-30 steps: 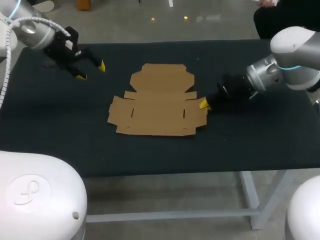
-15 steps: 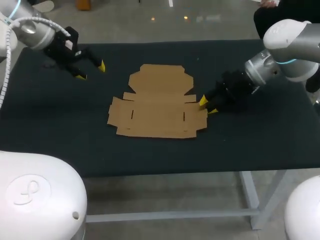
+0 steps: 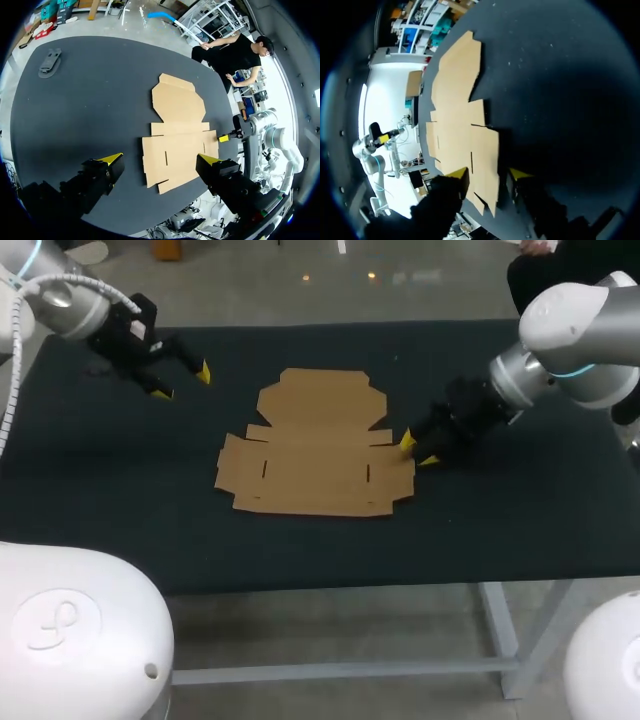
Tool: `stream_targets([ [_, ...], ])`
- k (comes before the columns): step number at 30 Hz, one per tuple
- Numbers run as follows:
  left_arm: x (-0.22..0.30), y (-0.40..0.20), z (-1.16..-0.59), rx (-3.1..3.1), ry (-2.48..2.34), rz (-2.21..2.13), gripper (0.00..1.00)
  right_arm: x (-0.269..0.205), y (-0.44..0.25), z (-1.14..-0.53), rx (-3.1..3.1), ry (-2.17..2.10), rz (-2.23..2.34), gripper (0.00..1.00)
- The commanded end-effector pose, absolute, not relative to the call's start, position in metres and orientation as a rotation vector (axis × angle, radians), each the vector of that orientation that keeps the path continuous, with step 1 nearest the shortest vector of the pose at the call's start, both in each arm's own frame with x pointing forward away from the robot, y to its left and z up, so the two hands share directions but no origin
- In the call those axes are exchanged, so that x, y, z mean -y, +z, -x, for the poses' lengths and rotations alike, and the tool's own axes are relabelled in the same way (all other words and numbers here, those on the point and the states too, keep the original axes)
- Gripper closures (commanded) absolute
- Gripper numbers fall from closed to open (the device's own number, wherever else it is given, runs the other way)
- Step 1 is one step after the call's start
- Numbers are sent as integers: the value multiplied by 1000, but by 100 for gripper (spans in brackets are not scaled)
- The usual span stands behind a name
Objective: Assemble the packaging by folding the flat box into shape, placing the metal phone stand inside, and closing the box properly
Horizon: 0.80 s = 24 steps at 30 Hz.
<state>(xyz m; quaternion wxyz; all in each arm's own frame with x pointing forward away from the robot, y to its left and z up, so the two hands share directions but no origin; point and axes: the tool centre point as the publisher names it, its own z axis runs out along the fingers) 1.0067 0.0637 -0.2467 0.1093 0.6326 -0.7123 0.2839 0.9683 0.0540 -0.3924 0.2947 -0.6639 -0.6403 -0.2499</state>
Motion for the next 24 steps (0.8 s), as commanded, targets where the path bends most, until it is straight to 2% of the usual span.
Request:
stream_targets([
  [1,-63,-245,-1006,2096,827,-1864,0,-54,-393,-958,1686,-722,1835,64],
  [4,-63,-245,-1006,2096,827,-1864,0,-57,-396,-957,1679,-723,1846,68],
  [13,-63,-245,-1006,2096,827,-1864,0,-62,-406,-956,1658,-712,1868,67],
  [17,-63,-245,-1006,2096,827,-1864,0,-65,-410,-960,1636,-734,1855,72],
  [19,-63,-245,-1006,2096,827,-1864,0,-68,-412,-962,1631,-742,1847,100],
  [24,-63,-245,-1006,2096,827,-1864,0,-72,-416,-964,1624,-769,1752,100],
])
